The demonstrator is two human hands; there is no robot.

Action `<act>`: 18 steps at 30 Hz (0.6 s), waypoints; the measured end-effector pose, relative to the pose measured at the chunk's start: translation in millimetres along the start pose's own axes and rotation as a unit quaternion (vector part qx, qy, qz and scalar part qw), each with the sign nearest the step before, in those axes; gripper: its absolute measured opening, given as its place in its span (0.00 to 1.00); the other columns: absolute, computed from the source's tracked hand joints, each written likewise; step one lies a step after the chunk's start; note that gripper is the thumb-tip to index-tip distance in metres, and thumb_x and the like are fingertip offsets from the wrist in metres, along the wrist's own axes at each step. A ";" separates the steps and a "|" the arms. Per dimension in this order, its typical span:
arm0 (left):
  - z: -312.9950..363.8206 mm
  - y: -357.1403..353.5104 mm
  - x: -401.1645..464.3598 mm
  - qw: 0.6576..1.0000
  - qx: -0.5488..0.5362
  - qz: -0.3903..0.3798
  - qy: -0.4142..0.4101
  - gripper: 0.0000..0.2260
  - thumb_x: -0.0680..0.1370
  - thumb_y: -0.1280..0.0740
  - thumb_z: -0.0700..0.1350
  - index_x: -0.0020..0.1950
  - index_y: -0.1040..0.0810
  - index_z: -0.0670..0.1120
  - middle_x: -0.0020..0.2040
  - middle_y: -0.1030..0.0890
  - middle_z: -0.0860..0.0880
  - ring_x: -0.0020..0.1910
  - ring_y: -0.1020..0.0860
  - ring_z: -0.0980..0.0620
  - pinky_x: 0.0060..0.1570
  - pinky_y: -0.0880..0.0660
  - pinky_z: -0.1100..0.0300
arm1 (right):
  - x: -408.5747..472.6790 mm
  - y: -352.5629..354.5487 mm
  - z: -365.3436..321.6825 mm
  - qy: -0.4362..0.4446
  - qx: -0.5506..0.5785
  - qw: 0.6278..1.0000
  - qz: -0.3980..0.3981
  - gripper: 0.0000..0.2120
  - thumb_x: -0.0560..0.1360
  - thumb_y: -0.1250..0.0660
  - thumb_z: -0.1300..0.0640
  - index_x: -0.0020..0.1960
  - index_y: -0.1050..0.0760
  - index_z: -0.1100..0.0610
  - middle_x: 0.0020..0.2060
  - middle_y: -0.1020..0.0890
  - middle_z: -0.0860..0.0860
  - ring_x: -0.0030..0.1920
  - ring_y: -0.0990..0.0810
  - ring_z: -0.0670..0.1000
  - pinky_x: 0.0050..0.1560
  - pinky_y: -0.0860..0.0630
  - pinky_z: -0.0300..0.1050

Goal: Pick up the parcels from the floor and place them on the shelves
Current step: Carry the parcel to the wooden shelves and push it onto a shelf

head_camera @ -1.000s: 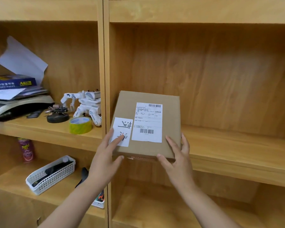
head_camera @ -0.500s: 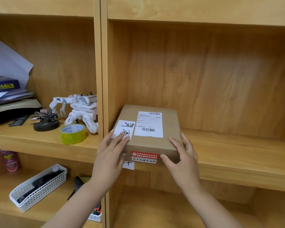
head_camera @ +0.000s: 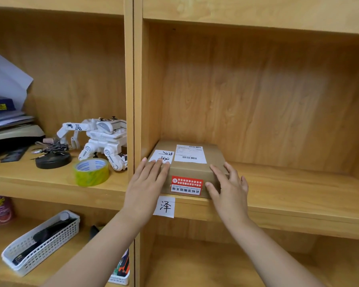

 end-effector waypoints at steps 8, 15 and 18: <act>-6.4 -13.4 8.4 0.999 0.025 -0.041 0.001 0.38 0.66 0.28 0.38 0.73 0.41 0.42 0.70 0.30 0.40 0.70 0.34 0.42 0.72 0.57 0.50 | 13.8 -11.9 -3.5 -0.032 -0.043 0.998 -0.039 0.23 0.76 0.39 0.48 0.70 0.38 0.44 0.73 0.39 0.54 0.70 0.35 0.55 0.73 0.48 0.59; -8.7 -16.6 7.0 0.999 0.012 -0.030 -0.004 0.35 0.69 0.34 0.37 0.74 0.44 0.42 0.72 0.34 0.39 0.71 0.36 0.41 0.72 0.56 0.49 | 11.6 -14.0 -7.3 -0.035 -0.066 0.996 -0.042 0.28 0.76 0.38 0.51 0.73 0.44 0.45 0.75 0.46 0.58 0.71 0.38 0.58 0.74 0.49 0.58; -3.3 -16.1 5.7 1.000 -0.011 -0.018 -0.016 0.36 0.66 0.31 0.37 0.72 0.38 0.43 0.70 0.32 0.39 0.69 0.34 0.40 0.70 0.50 0.46 | 3.6 -10.1 -9.0 -0.024 -0.078 0.996 -0.018 0.34 0.74 0.35 0.54 0.75 0.48 0.49 0.75 0.49 0.60 0.73 0.42 0.61 0.74 0.49 0.58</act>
Point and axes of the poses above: each hand's wrist, its own x-axis towards the middle knuckle, its own y-axis out of the back of the hand, z = x × y, the point moved 6 cm from there along x, towards the middle knuckle
